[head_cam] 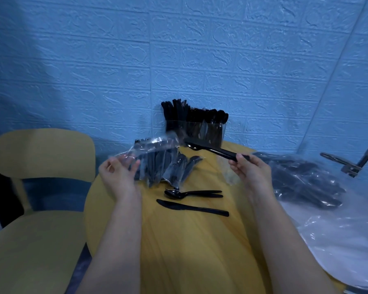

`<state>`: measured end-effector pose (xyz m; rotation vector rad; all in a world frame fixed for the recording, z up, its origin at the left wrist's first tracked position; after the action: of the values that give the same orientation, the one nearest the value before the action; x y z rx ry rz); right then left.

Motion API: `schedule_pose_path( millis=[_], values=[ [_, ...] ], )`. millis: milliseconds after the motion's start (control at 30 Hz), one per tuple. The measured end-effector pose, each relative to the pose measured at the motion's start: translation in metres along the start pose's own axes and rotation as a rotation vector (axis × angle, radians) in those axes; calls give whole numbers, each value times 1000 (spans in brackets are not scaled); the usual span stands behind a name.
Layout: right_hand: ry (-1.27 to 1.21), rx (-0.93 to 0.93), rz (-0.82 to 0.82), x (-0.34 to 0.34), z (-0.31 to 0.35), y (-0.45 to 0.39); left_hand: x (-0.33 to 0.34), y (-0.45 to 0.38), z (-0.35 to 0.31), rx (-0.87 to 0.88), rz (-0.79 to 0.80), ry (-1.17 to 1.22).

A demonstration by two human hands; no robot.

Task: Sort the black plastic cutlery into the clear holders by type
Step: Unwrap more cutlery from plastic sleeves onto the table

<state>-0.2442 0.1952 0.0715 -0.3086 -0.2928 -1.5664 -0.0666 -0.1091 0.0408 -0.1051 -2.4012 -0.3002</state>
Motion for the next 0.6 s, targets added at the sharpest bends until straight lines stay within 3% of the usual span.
schedule_pose_path(
  millis=[100,333,467,600],
  values=[
    [108,38,62,0,5,-1,-6,-2,-1,-32,-39,119],
    [610,209,420,30,-33,26,37,29,7,-45,297,-25],
    [1094,101,532,28,-43,30,49,50,11,24,409,-263],
    [1262,-59,529,29,-35,30,59,62,18,52,501,-361]
  ],
)
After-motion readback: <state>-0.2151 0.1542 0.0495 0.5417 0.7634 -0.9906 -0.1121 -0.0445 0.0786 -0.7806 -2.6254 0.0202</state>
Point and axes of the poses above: each hand's wrist, its own y-axis away from the middle knuckle, its own x-axis out of the palm, z = x × y, the point moved 10 cm from there along -y, towards the middle knuckle, and after that the axes turned 8 degrees about -z, right-handed, at the moved point
